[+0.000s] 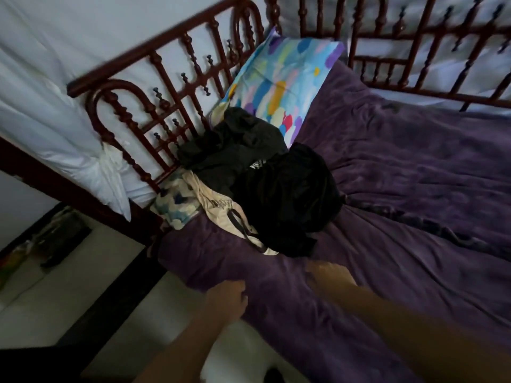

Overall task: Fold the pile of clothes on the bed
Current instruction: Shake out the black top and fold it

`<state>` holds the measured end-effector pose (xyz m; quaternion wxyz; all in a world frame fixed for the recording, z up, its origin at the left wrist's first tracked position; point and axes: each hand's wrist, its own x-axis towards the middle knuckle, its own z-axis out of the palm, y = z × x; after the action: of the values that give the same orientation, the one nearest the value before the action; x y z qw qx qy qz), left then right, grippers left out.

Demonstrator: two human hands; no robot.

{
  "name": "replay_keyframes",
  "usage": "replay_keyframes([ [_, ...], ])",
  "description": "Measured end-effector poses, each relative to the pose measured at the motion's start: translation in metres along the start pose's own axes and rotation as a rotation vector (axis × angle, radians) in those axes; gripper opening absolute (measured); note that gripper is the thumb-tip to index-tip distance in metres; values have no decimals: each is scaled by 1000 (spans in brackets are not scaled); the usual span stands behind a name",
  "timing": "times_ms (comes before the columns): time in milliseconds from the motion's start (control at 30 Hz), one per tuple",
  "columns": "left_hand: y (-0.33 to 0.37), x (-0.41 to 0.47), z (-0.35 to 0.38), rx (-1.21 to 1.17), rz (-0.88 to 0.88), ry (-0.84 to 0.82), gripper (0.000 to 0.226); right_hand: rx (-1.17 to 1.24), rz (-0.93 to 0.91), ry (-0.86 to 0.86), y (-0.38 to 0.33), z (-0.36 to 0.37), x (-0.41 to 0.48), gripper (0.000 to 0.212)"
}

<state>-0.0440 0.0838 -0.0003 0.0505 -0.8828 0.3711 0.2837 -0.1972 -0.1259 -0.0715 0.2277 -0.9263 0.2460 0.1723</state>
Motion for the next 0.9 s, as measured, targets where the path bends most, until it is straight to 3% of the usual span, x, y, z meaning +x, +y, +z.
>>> replay_keyframes([
  [167,-40,73,1,-6,14,-59,26,22,93,-73,-13,17,57,37],
  [333,-77,157,-6,0,137,-113,26,41,252,-82,-31,25,128,39],
  [467,-105,229,-17,38,223,-145,26,111,385,-40,-38,33,200,72],
  [600,-128,303,-34,66,259,-96,26,274,593,-122,-40,43,261,112],
  [700,-124,354,-53,67,317,9,31,232,629,-168,-49,53,281,93],
  [800,-103,406,-71,-26,329,181,53,206,510,-236,-63,62,273,49],
  [900,-73,444,-85,-152,295,194,78,187,362,-381,-83,81,236,36],
])
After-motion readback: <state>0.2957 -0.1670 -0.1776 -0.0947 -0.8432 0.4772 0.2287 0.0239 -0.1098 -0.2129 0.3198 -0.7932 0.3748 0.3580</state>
